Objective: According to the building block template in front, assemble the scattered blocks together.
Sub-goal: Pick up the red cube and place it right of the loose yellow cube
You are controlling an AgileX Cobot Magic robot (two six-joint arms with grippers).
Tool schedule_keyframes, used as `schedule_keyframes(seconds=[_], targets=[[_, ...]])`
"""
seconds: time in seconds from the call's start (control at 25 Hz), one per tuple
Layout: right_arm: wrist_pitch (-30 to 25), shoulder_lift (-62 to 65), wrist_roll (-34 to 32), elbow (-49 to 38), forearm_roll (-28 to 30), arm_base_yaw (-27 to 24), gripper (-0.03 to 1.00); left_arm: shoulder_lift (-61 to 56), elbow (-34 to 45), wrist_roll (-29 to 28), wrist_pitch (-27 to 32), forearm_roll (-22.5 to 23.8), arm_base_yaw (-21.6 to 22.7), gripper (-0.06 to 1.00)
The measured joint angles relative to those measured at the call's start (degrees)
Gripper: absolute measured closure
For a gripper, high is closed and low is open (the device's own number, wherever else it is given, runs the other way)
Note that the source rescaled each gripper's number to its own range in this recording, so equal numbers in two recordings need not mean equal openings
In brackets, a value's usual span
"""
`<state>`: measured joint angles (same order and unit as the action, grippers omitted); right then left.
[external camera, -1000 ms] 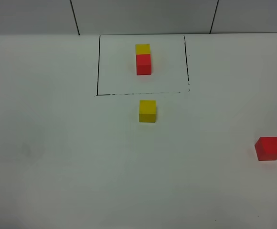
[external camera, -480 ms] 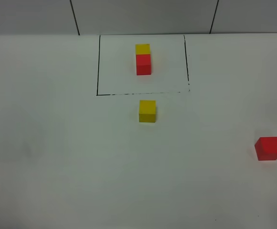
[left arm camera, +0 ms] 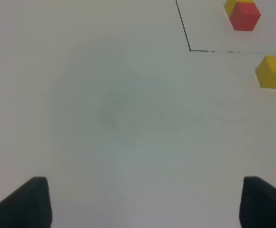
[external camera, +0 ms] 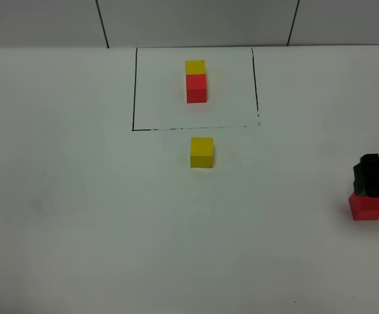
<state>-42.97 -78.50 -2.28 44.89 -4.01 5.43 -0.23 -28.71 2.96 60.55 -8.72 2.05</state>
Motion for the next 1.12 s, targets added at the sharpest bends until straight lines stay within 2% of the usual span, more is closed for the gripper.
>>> schedule_keyframes(seconds=[0.2,0.52,1.12], targets=[[2.14,-7.62,1.49,0.1,0.0,0.0,0.22,0.0,0.0,0.0,0.0,0.0,0.0,0.23],[6.95,-12.37,1.69,0.33,-0.07,0.0,0.22,0.0,0.0,0.0,-0.04,0.0,0.0,0.23],[10.45,-21.61,1.25,0.38,-0.06,-0.07,0.22,0.0,0.0,0.0,-0.04,0.02,0.0,0.23]])
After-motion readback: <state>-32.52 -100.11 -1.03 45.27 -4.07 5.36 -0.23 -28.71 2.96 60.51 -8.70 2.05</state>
